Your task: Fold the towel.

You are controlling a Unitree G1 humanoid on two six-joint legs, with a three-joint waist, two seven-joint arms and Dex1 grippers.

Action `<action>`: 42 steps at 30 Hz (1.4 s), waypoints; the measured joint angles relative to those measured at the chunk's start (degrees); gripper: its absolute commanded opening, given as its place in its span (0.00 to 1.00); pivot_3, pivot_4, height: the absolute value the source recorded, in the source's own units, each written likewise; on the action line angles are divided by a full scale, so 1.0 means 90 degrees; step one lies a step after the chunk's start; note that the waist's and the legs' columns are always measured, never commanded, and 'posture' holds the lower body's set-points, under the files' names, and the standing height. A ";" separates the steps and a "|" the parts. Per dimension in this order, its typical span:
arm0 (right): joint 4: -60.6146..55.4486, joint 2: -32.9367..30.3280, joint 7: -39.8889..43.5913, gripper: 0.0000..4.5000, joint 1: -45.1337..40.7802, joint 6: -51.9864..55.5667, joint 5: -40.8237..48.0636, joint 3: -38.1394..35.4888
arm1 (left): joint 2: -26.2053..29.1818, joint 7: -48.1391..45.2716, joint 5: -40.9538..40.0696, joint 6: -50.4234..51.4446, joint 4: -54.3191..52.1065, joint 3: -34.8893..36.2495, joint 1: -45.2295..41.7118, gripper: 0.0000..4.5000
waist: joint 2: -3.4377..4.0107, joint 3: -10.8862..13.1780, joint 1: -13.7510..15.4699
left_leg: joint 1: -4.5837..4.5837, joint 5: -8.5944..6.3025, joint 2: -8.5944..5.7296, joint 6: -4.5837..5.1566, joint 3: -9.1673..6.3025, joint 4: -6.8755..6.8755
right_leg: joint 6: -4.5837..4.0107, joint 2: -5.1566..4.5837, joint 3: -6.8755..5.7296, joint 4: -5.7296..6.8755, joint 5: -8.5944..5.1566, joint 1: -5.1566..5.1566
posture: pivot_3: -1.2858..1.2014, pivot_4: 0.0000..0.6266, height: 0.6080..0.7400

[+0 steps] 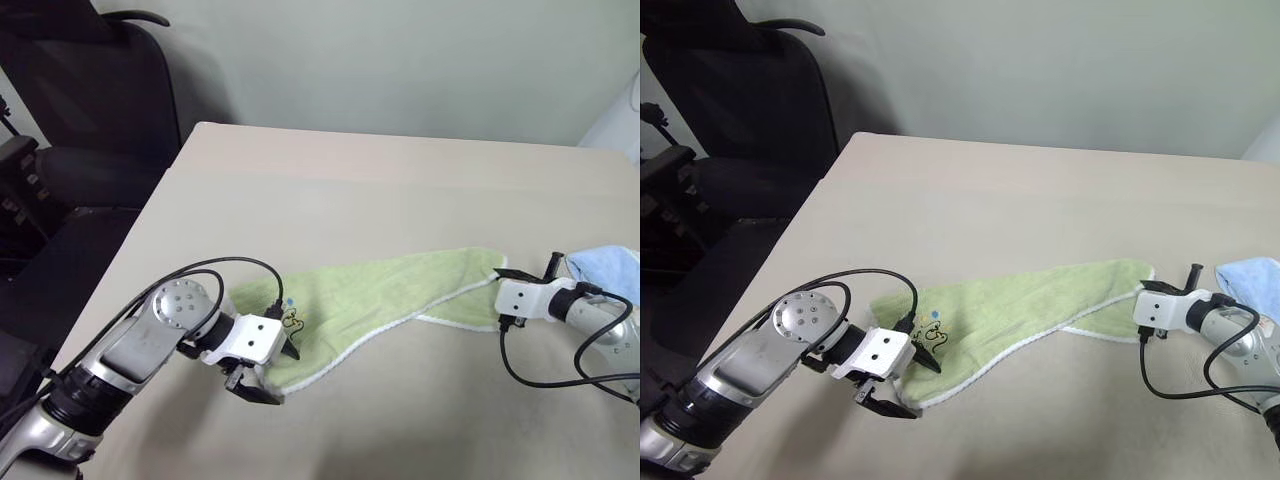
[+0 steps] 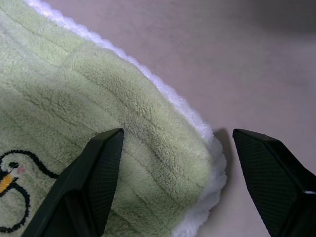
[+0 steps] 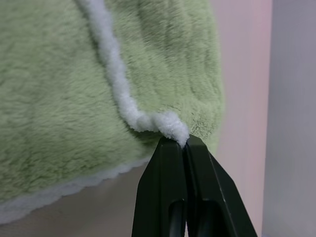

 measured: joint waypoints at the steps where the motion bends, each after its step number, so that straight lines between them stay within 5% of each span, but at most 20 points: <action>1: -0.0011 0.0000 0.0000 0.00 0.0016 0.0016 0.0000 -0.0009 | -0.0034 0.0027 0.0034 -0.0008 0.0031 0.0000 -0.0008 0.66 | 0.0000 0.0000 0.0000 | 0.0000 0.0000 0.0000 0.0000 0.0000 0.0000 | 0.0000 0.0000 0.0000 0.0000 0.0000 0.0000 | 0.52 0.24 1.00; 9: -0.0005 -0.0018 0.0001 0.00 0.0005 0.0099 -0.0001 -0.0049 | -0.0315 0.0215 -0.0310 0.0541 0.0036 0.0086 0.0130 0.02 | 0.0004 -0.0002 0.0008 | -0.0001 -0.0001 0.0000 0.0001 0.0000 0.0000 | 0.0002 0.0000 -0.0001 0.0000 -0.0001 -0.0001 | 0.52 0.24 1.00; 13: 0.0031 -0.0076 0.0032 0.00 -0.0115 0.0107 0.0012 -0.0051 | -0.0365 0.0375 -0.0666 0.0850 -0.0007 0.0382 0.0234 0.01 | 0.0004 -0.0002 0.0018 | -0.0001 0.0000 0.0000 0.0001 0.0000 0.0003 | 0.0002 0.0000 -0.0001 0.0001 0.0000 0.0001 | 0.52 0.24 1.00; 18: 0.0040 -0.0100 0.0134 0.00 -0.0397 0.0323 0.0380 -0.0347 | -0.1137 0.1255 -0.1916 0.2054 0.0040 0.1491 -0.0325 0.01 | 0.0004 -0.0002 0.0061 | 0.0002 0.0006 -0.0004 0.0001 0.0004 0.0009 | 0.0006 -0.0002 -0.0002 0.0005 0.0003 0.0008 | 0.52 0.24 1.00; 26: 0.0774 -0.0419 0.0306 0.00 -0.1778 0.0763 0.0943 -0.0818 | -0.3033 0.4055 -0.2686 0.2870 0.2152 0.3145 -0.3185 0.01 | 0.0005 0.0000 0.0094 | 0.0012 0.0037 -0.0007 0.0021 0.0010 0.0016 | 0.0038 -0.0005 0.0003 -0.0006 0.0036 0.0027 | 0.52 0.24 1.00; 32: 0.0986 -0.0799 0.0709 0.00 -0.2294 0.1145 0.1672 -0.1440 | -0.3052 0.4616 -0.2732 0.2337 0.3804 0.3860 -0.4605 0.01 | 0.0007 0.0002 0.0063 | -0.0004 0.0042 -0.0009 0.0030 0.0029 0.0005 | 0.0052 -0.0004 0.0025 -0.0016 0.0019 0.0008 | 0.52 0.24 1.00; 36: 0.0295 -0.1000 0.1350 0.00 -0.1920 0.1800 0.2561 -0.2219 | -0.2745 0.4097 -0.3168 0.2567 0.3313 0.4001 -0.4151 0.01 | 0.0006 0.0002 0.0043 | -0.0016 0.0039 -0.0013 0.0025 0.0035 0.0001 | 0.0047 -0.0004 0.0029 -0.0023 -0.0020 -0.0001 | 0.52 0.24 1.00; 42: -0.1252 -0.1024 0.2828 0.00 0.0420 0.3109 0.3675 -0.3242 | -0.1398 0.2894 -0.3760 0.3530 0.1024 0.3759 -0.1596 0.01 | 0.0002 0.0004 0.0041 | -0.0081 0.0066 -0.0017 -0.0041 0.0035 0.0026 | 0.0054 -0.0003 0.0027 -0.0009 -0.0029 -0.0057 | 0.52 0.24 1.00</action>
